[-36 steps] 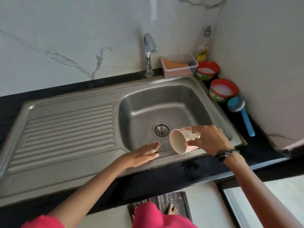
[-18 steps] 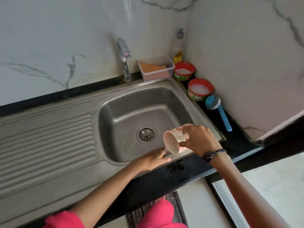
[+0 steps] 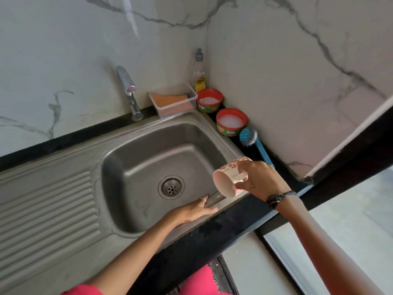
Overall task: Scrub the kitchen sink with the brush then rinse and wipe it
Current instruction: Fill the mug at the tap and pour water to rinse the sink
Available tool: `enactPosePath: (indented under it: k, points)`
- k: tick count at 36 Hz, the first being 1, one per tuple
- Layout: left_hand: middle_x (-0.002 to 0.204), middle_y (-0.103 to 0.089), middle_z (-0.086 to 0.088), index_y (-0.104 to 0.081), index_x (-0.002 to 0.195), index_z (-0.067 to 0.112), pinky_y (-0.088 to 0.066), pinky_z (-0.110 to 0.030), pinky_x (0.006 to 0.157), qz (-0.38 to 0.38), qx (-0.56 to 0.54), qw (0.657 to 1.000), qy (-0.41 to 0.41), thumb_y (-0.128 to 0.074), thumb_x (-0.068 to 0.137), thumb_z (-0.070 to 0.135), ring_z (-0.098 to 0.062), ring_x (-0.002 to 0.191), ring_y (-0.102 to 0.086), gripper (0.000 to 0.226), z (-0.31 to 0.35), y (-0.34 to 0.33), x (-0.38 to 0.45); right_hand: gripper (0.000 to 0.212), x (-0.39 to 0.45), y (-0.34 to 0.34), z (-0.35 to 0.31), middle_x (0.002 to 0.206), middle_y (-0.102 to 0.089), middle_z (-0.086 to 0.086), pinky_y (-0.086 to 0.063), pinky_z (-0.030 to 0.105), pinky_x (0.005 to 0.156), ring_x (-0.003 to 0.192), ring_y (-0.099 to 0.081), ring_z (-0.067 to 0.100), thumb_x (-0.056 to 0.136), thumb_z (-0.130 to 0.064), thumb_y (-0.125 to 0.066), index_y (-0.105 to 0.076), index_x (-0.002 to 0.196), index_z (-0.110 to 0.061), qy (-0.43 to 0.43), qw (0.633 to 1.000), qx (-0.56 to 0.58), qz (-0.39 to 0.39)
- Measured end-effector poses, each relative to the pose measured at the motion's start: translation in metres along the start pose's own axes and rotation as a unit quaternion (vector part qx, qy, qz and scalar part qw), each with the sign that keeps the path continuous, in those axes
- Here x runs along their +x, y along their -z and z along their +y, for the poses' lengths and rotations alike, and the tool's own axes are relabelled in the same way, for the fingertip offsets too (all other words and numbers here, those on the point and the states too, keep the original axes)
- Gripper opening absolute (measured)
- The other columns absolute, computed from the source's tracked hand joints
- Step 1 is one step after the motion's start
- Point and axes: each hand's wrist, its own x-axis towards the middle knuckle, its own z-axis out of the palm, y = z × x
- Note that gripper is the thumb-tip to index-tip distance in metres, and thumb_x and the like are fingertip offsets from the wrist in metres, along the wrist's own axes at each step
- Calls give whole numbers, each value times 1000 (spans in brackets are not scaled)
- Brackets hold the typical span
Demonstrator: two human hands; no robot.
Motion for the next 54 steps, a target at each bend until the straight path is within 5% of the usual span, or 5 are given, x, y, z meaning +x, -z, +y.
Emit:
enactPosePath:
  k: [12,20,29,41,54]
  points:
    - [132,-44,-3,-25,144,15,-36,-33,91,62,-10,998,-10,-38,87,64,-16,107,-50,76,48,-4,56,42,5,11,14,124,-59,-4,-44,24,84,107,-59,16,82,-35,-65,-56,122,-24,-29,999,-19,11]
    - [157,-8,-3,-8,150,12,-11,-33,118,-45,-55,996,-51,-40,98,38,-16,144,-10,67,27,19,14,45,-1,14,5,124,-60,-5,-44,25,88,108,-59,16,81,-35,-67,-57,124,-24,-3,1000,2,7]
    - [154,22,-8,11,148,27,8,-41,114,-85,138,984,73,-48,76,71,-27,142,18,104,-54,39,-58,41,-4,-15,-36,125,-58,-7,-46,28,88,109,-59,17,82,-33,-66,-57,121,-24,76,997,-28,-19]
    - [157,4,2,1,149,31,4,-43,116,-8,82,996,15,-21,97,55,-21,145,5,61,-21,10,-29,44,3,-17,-50,124,-60,-3,-44,29,90,112,-57,18,81,-37,-67,-57,123,-25,74,997,10,-24]
    - [157,-6,-5,-8,150,9,-8,-32,116,15,-50,998,16,-44,86,62,-19,145,-8,90,32,6,14,35,-5,13,3,93,-68,3,-34,26,63,83,-61,23,88,-53,-49,-62,104,-24,-43,992,51,109]
